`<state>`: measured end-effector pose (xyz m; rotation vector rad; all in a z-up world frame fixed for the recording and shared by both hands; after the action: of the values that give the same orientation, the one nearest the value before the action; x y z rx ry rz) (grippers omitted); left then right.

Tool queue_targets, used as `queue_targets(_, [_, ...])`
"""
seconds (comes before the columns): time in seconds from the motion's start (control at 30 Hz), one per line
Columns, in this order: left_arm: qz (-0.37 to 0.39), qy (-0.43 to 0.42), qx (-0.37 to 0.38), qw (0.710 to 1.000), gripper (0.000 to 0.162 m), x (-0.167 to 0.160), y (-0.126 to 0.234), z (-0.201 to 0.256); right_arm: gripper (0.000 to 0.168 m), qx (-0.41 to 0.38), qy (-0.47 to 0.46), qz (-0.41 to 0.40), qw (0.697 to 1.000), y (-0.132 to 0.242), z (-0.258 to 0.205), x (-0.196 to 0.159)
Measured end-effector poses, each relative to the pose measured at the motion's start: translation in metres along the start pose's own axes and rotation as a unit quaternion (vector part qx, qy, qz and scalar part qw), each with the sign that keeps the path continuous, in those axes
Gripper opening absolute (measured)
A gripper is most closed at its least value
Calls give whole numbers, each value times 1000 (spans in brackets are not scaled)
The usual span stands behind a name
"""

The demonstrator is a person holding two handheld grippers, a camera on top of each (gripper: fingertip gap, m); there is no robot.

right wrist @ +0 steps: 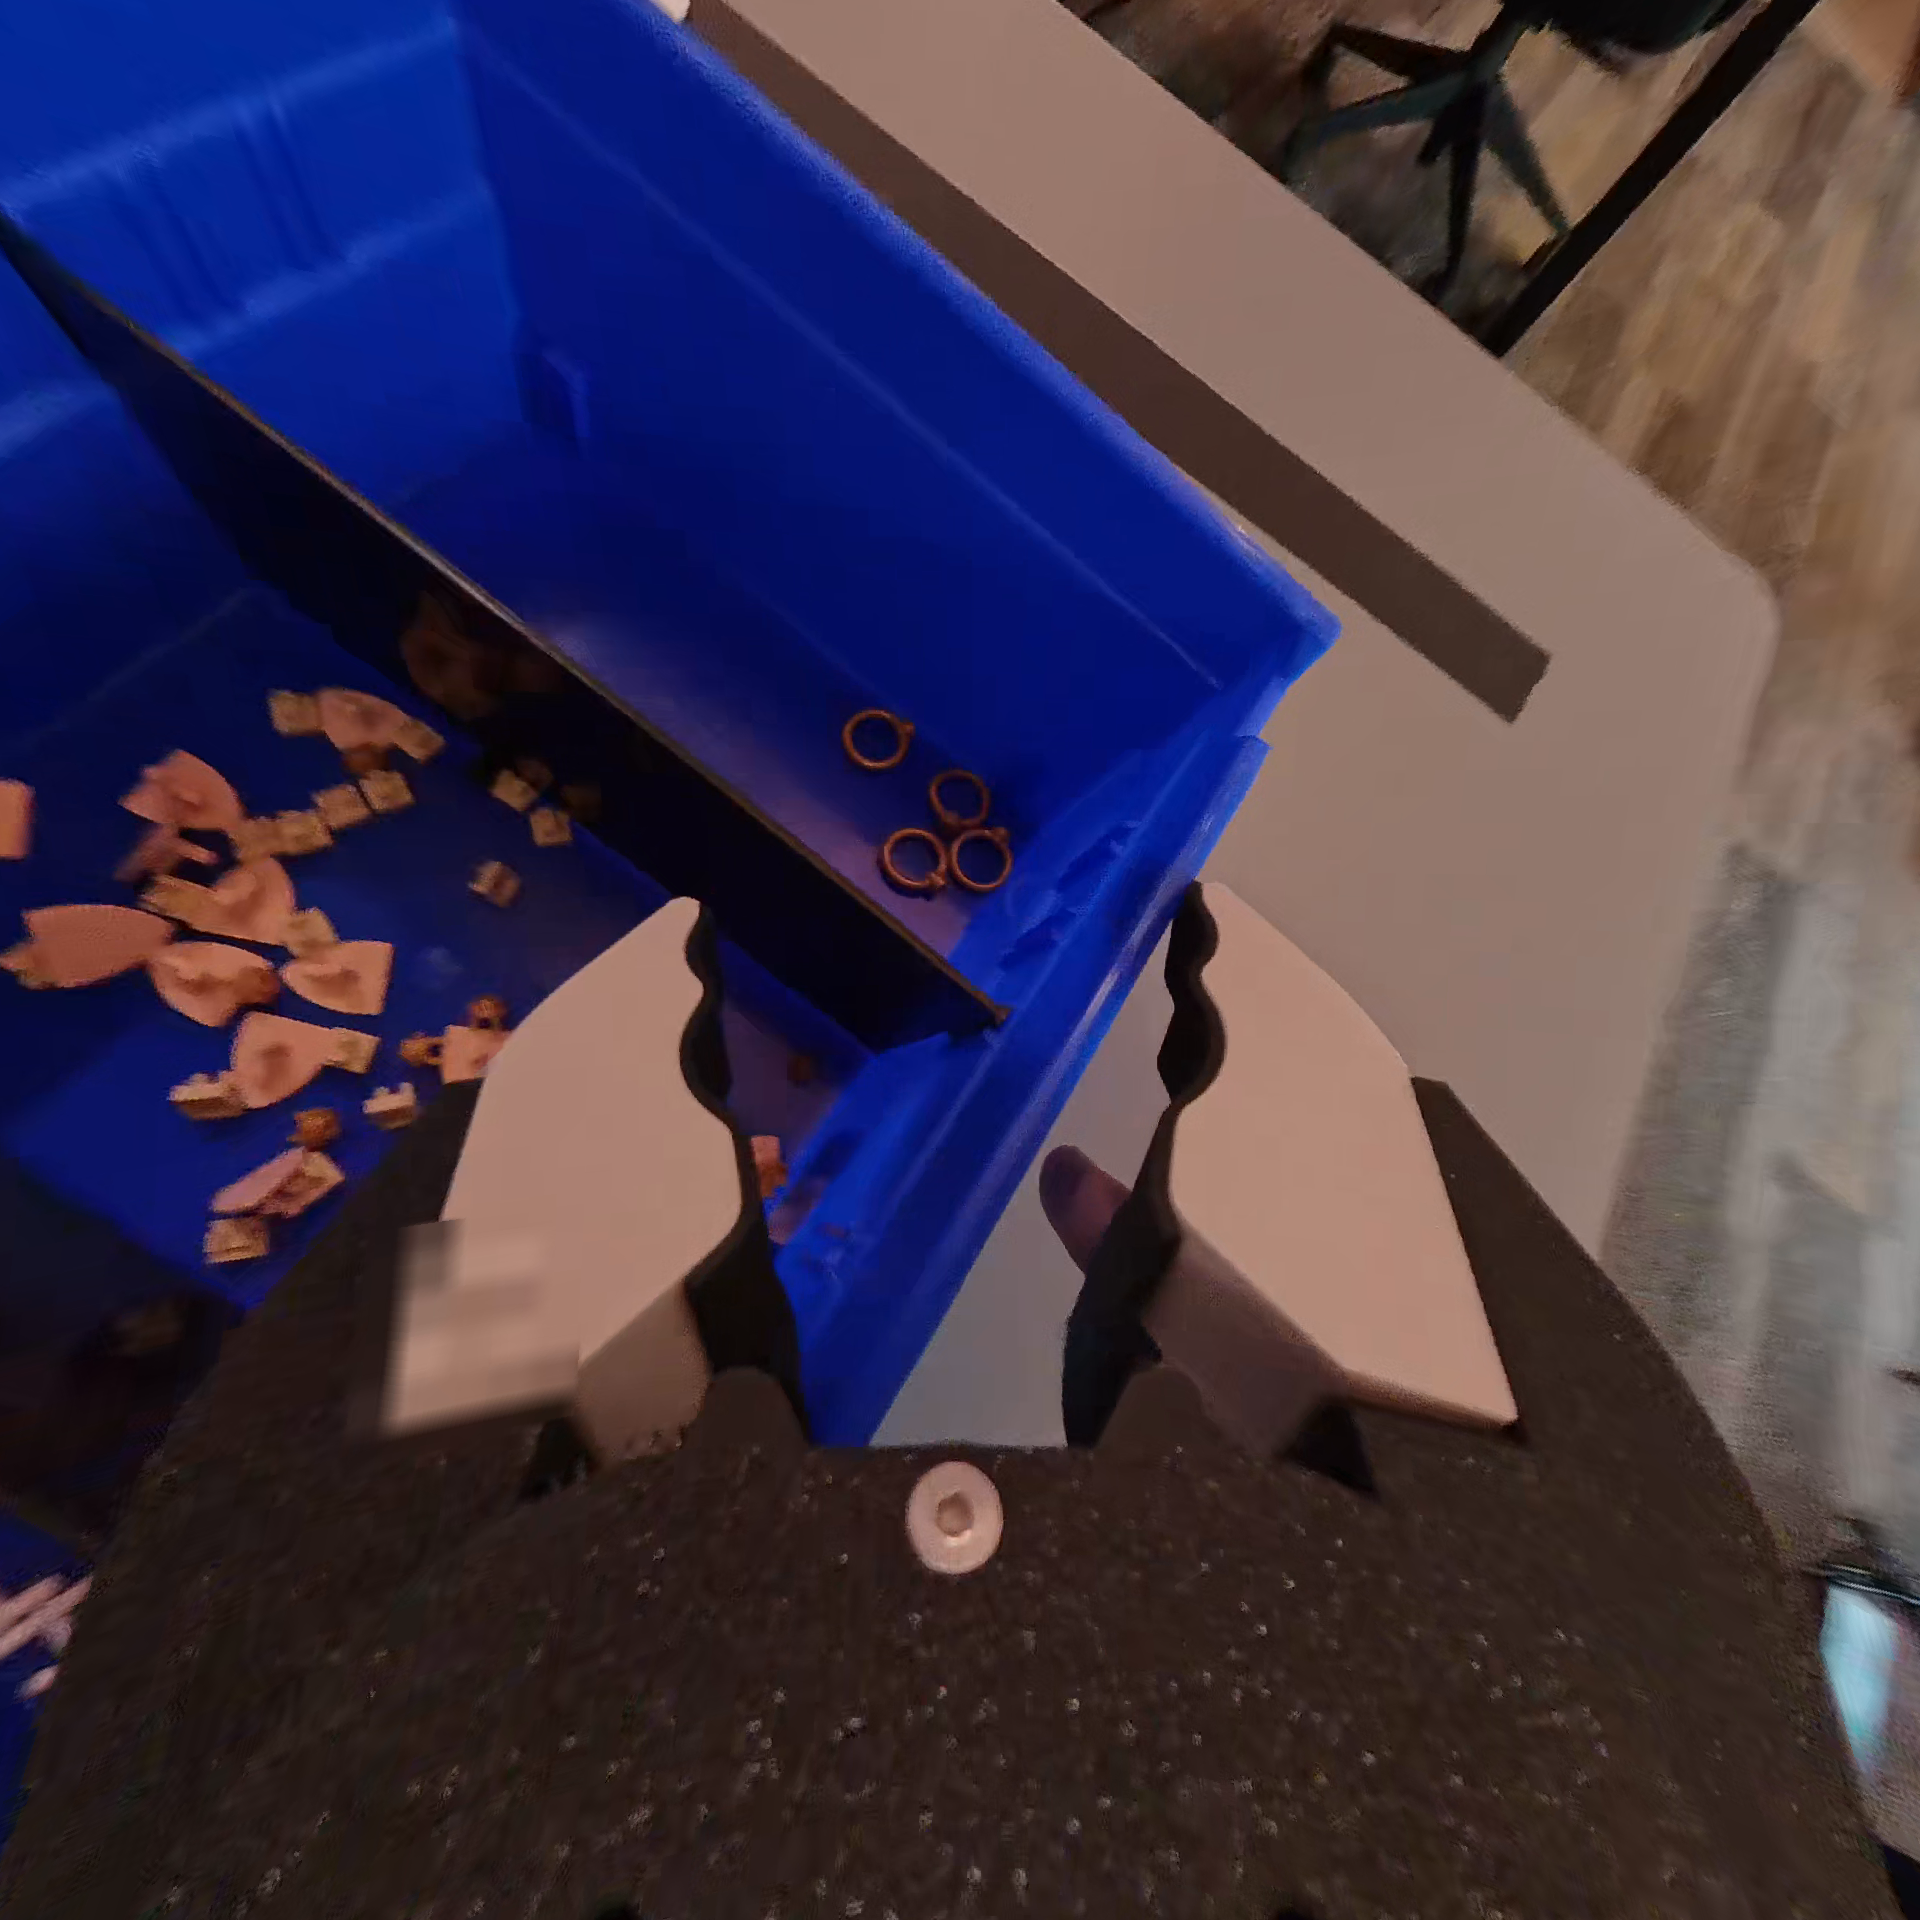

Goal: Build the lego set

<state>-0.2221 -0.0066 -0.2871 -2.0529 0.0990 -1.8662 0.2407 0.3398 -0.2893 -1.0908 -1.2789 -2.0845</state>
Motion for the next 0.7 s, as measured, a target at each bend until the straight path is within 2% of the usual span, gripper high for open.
queue_targets(0.13, [-12,17,-15,1000,11,-2,-2,0,85,-36,73,-4,997,-5,-4,-3])
queue_targets(0.47, [-23,18,-31,999,10,-3,-4,5,79,-52,57,-10,997,-5,-3,-2])
queue_targets(0.7, [-31,21,-33,999,11,-4,-5,6,73,-43,7,-21,999,-6,-1,-5])
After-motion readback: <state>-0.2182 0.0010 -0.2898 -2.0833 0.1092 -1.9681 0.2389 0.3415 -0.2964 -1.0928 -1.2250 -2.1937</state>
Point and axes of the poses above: each gripper's, where its closed fingertips meet, y back along the fingers, x out of its top, z = x × y across the jaws, the point moved 6 cm from there along y, back along the fingers, and after that the axes turned 7 degrees about z, right-handed, at the moved point
